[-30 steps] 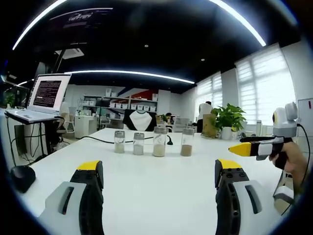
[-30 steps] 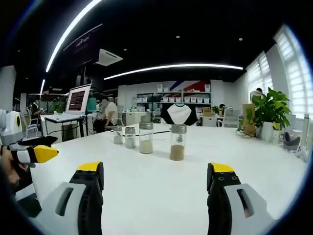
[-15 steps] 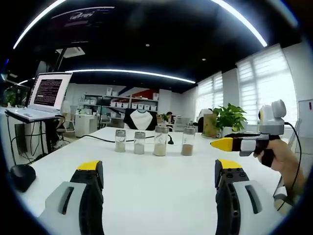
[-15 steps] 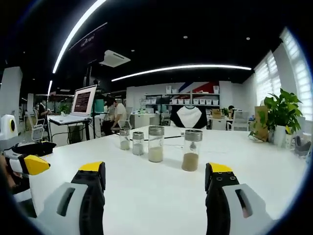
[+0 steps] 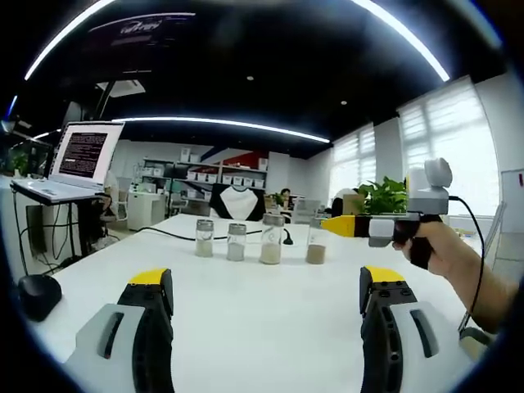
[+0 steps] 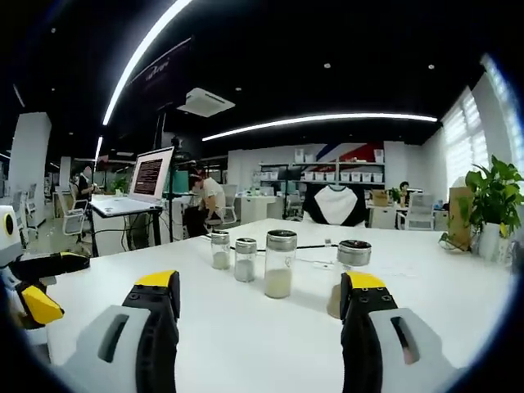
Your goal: Rotate the seasoning bottle until the label or dispensing opening points toward the visible target arrow and the bottle remains upright within the marked orientation range
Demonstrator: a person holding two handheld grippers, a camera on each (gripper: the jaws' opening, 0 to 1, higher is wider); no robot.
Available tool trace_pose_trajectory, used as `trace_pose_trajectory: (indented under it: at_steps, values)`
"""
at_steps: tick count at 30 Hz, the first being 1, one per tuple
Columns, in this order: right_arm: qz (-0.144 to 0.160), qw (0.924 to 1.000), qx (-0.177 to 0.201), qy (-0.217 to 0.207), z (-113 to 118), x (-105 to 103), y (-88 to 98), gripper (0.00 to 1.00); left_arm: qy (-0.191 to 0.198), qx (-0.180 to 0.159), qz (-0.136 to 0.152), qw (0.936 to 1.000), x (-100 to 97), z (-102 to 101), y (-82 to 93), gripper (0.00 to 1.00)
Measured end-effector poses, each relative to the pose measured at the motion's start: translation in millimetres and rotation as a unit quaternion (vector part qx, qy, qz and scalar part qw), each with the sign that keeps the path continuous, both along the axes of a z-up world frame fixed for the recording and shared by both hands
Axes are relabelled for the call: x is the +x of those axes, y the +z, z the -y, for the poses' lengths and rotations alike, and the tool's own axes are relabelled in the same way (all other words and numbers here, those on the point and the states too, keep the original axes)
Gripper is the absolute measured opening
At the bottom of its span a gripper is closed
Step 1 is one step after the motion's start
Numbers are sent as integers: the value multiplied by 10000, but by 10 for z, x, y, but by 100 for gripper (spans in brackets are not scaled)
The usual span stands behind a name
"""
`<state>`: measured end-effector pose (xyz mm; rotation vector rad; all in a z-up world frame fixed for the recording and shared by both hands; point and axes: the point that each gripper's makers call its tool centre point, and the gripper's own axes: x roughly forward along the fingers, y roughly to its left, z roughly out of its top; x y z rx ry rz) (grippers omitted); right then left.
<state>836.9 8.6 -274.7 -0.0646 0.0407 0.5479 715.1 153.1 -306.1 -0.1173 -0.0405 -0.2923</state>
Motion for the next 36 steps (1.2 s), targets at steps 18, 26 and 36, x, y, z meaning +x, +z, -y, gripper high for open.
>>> trace_pose_trajectory:
  at_steps: [18, 26, 36]
  values:
    - [76, 9999, -8, -111, -138, 610, -97, 73, 31, -23, -4, 10000, 5, -36, 6, 100]
    - [234, 9997, -9, 63, -262, 903, -203, 67, 55, -22, -20, 10000, 12, -53, 1, 100]
    - [538, 9984, -146, 50, -369, 1241, -208, 68, 63, -36, -56, 10000, 21, -70, -15, 99]
